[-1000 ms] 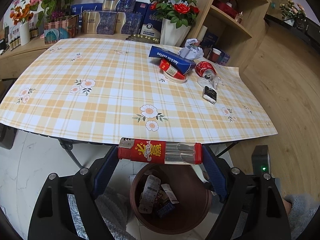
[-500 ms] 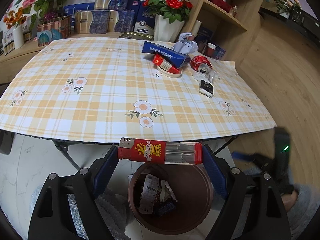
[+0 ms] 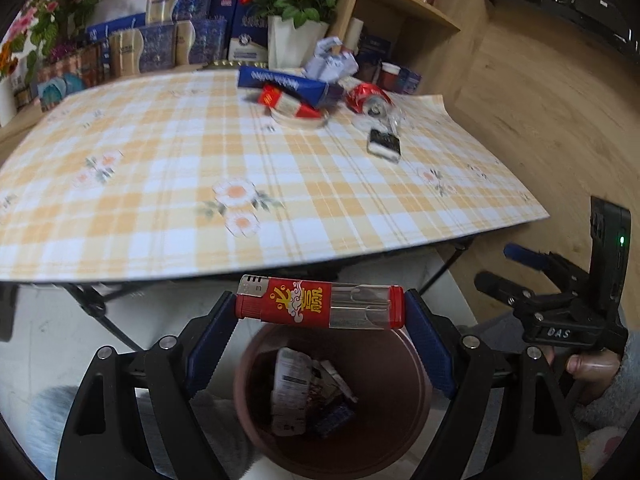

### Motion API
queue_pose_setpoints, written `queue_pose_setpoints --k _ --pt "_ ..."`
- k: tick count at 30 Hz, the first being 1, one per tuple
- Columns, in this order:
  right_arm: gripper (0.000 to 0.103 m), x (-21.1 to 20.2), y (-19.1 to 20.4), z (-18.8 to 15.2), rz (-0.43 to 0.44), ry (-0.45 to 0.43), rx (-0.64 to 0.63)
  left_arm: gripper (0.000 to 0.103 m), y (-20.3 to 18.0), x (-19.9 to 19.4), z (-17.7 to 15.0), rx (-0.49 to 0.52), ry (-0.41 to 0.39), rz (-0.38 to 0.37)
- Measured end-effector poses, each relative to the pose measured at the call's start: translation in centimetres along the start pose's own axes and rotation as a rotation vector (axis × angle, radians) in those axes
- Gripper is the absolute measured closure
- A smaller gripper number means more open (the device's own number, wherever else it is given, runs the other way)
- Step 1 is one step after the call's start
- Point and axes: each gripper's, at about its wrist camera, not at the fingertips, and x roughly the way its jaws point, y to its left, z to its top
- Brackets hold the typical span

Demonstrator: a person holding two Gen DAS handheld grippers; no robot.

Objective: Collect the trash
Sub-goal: 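Open both tools to drop the spork and lighter into the bin, then raise both tools back toward the table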

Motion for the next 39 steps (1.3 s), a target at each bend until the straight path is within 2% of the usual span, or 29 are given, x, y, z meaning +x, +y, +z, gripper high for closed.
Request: queue_pose_setpoints --k 4,10,18,20,22,39 --pt "0.006 0.5 0.5 -0.2 -0.032 0.007 -0.018 0.022 -0.6 2.3 -1.5 0.028 0.093 -0.001" --pt "0.006 0.7 0.5 -0.4 -0.039 0.010 0.001 0.022 -0.2 2.8 -1.9 0.013 0.122 -0.029" --pt "0.006 0.5 0.7 -0.7 -0.041 0.014 -0.012 0.021 -0.3 2.8 -2.0 0.011 0.126 -0.054" --pt "0.006 0.5 0.8 -0.7 -0.041 0.015 -0.017 0.014 -0.5 2.8 -2.0 0.019 0.123 -0.053" --pt "0.006 0.6 0.9 -0.7 -0.040 0.017 -0.019 0.010 -0.6 2.6 -2.0 0.025 0.111 -0.035" --pt "0.006 0.9 1.0 -0.7 -0.038 0.026 -0.019 0.010 1.4 1.2 -1.3 -0.084 0.022 0.050"
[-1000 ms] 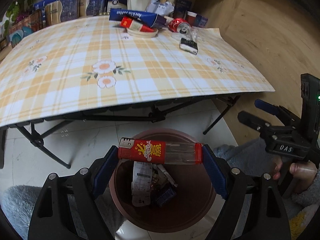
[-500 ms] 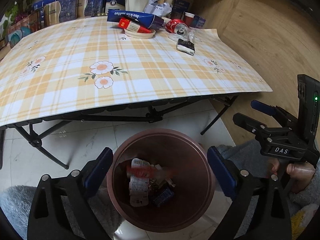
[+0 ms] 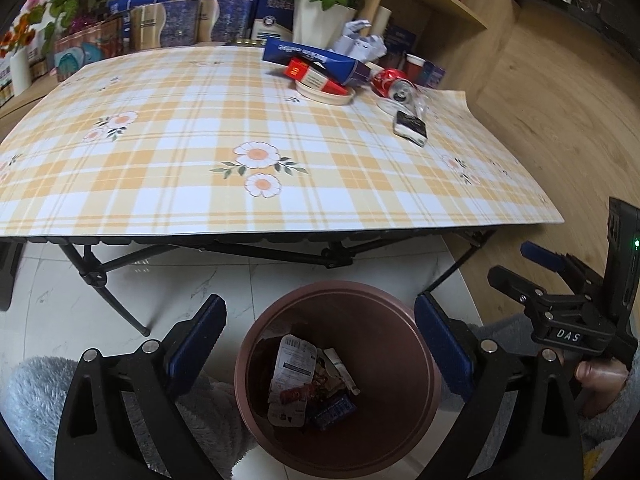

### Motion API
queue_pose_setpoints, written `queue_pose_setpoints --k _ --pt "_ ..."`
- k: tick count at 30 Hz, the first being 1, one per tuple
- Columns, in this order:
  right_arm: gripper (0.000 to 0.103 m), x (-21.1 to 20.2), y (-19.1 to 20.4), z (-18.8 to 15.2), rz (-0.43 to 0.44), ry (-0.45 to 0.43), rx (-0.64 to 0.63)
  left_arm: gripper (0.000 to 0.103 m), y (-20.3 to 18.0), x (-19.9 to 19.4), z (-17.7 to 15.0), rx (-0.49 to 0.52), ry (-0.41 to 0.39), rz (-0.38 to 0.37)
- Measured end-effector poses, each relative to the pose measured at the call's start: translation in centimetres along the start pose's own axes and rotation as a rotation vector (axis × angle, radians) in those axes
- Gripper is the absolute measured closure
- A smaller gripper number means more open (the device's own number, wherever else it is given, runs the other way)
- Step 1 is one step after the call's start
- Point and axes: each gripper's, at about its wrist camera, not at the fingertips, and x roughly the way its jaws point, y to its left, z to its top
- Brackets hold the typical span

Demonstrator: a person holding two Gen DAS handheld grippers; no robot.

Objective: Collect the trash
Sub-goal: 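Raise both tools back toward the table, then grasp the black Face tissue pack with the right tool while the left grasps the blue coffee bag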

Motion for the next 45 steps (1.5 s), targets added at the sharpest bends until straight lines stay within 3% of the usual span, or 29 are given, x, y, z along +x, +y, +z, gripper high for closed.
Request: queue_pose_setpoints --k 13,18,24,31,36,45 --pt "0.006 0.0 -0.1 0.2 0.015 -0.001 0.012 0.010 1.6 0.0 0.2 -0.079 -0.001 0.012" --pt "0.006 -0.1 -1.1 0.8 0.067 -0.006 0.069 0.010 2.9 -0.8 0.6 -0.138 -0.020 0.013" --pt "0.006 -0.4 -2.8 3.6 0.146 -0.087 0.086 0.010 4.2 -0.9 2.7 -0.163 -0.012 0.017" --pt "0.006 3.6 -3.6 10.9 0.189 -0.023 -0.161 0.010 5.5 -0.7 6.8 -0.177 -0.009 0.004" --pt "0.006 8.6 -3.5 14.6 0.059 0.048 -0.412 0.010 5.3 -0.5 9.3 -0.136 -0.060 0.025" --pt "0.006 14.9 -4.5 18.3 0.164 0.150 -0.388 0.010 6.5 2.3 11.8 -0.221 -0.045 -0.026"
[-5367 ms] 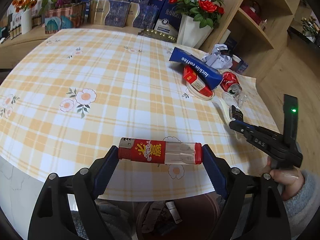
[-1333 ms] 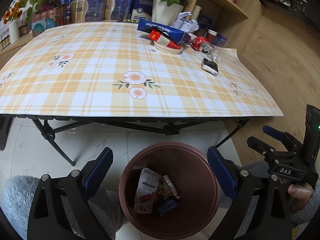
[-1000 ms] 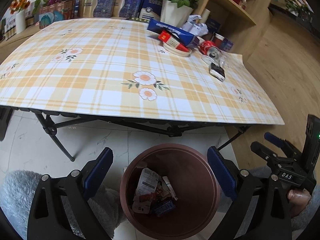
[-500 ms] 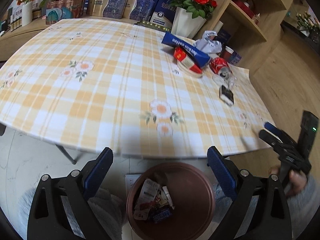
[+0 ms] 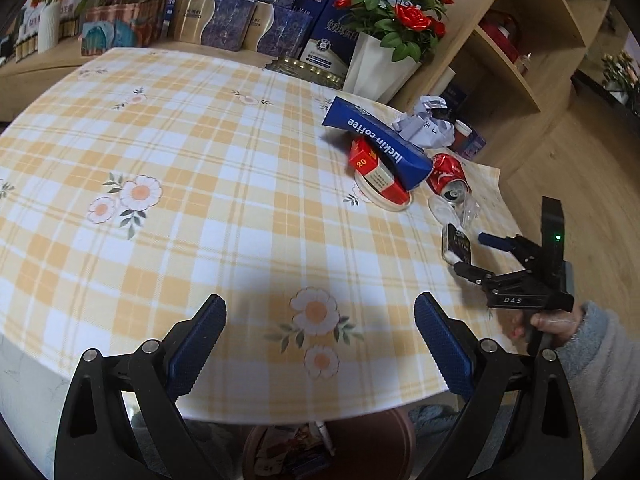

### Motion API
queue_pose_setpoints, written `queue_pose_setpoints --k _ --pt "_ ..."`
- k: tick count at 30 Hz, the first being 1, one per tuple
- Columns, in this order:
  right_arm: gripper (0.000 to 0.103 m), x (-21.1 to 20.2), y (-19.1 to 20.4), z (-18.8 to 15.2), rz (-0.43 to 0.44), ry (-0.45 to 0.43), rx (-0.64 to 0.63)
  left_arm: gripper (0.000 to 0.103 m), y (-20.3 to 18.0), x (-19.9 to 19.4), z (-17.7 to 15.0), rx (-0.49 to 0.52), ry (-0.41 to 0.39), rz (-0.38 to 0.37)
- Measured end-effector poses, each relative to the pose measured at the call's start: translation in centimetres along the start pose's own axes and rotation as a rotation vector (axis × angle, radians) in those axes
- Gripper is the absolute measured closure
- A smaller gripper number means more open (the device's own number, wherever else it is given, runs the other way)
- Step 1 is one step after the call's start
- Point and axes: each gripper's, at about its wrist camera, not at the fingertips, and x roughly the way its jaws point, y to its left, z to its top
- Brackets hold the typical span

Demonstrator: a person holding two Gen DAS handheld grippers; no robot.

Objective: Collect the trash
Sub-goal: 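Grasp the black Face tissue pack with the right tool while the left grasps the blue coffee bag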

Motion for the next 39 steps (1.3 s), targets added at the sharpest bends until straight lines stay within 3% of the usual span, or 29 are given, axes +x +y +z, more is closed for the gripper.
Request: queue_pose_setpoints --k 6,11,18,23,29,34,37,39 --pt "0.011 1.8 -0.7 0.4 0.107 0.039 0.007 0.010 0.4 1.3 0.9 -0.042 0.014 -0.029" --pt "0.026 1.6 -0.6 0.3 0.119 0.005 0.009 0.010 0.9 2.0 1.5 -0.116 0.030 -0.078" --pt "0.040 0.3 -0.9 -0.4 0.104 -0.076 0.047 0.011 0.9 3.4 3.7 -0.223 0.030 -0.147" --pt "0.041 -1.2 -1.9 -1.0 0.084 -0.160 0.108 0.019 1.1 5.6 6.6 -0.340 0.031 -0.232" --pt "0.041 -1.7 -3.6 -1.4 0.082 -0.196 0.202 0.025 1.7 9.4 10.6 -0.518 0.020 -0.336" --pt "0.041 -1.9 -3.9 -1.7 0.082 -0.210 0.223 0.032 2.3 13.3 13.1 -0.615 0.027 -0.337" --pt "0.041 -1.8 -3.6 -1.7 0.080 -0.207 0.207 0.037 2.2 15.2 13.9 -0.595 0.051 -0.280" --pt "0.041 -1.7 -3.4 -1.6 0.081 -0.203 0.195 0.038 2.4 16.1 14.2 -0.599 0.050 -0.286"
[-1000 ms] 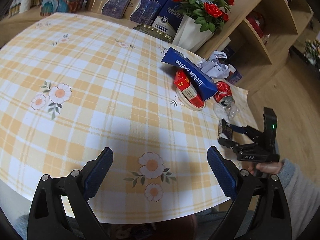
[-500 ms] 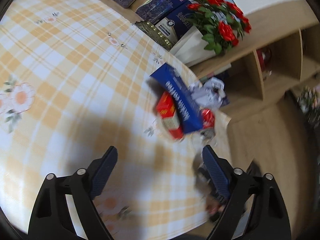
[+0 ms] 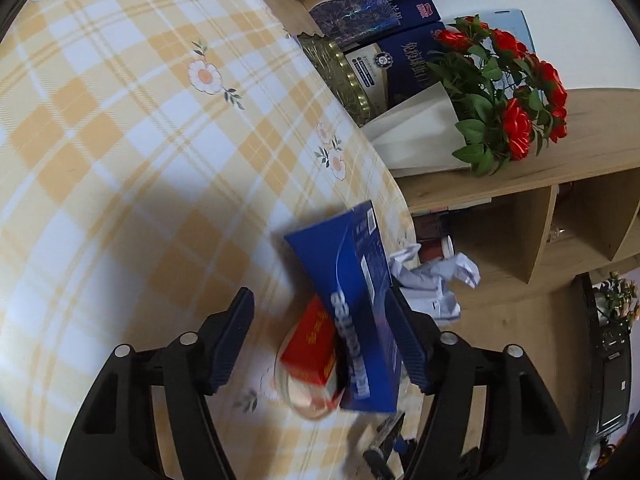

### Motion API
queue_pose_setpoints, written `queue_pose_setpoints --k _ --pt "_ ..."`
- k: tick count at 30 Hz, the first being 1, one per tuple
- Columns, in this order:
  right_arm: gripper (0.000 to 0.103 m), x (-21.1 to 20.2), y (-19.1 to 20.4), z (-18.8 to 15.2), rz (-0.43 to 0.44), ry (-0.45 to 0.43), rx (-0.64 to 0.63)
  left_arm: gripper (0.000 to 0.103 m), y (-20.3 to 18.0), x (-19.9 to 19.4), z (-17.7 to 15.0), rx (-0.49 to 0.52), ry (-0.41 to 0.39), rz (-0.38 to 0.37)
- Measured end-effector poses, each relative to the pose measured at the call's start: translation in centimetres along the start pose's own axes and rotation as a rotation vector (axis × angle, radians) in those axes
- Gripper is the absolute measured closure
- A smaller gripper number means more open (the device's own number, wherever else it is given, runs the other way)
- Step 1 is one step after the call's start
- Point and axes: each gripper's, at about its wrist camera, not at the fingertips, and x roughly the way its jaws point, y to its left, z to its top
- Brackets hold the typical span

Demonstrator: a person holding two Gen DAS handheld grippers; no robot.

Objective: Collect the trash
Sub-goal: 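Grasp the black Face tissue pack with the right tool while the left grasps the blue coffee bag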

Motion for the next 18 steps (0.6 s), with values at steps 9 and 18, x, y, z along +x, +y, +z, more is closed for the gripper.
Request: queue_pose_setpoints --k 9,18 --pt "0.041 0.1 -0.3 0.1 0.015 0.001 0.015 0.042 -0.3 3.4 0.8 -0.002 0.016 -0.023" --pt "0.041 0.2 -0.3 0.0 0.020 0.006 0.013 0.076 -1.4 4.0 1.1 -0.008 0.024 -0.112"
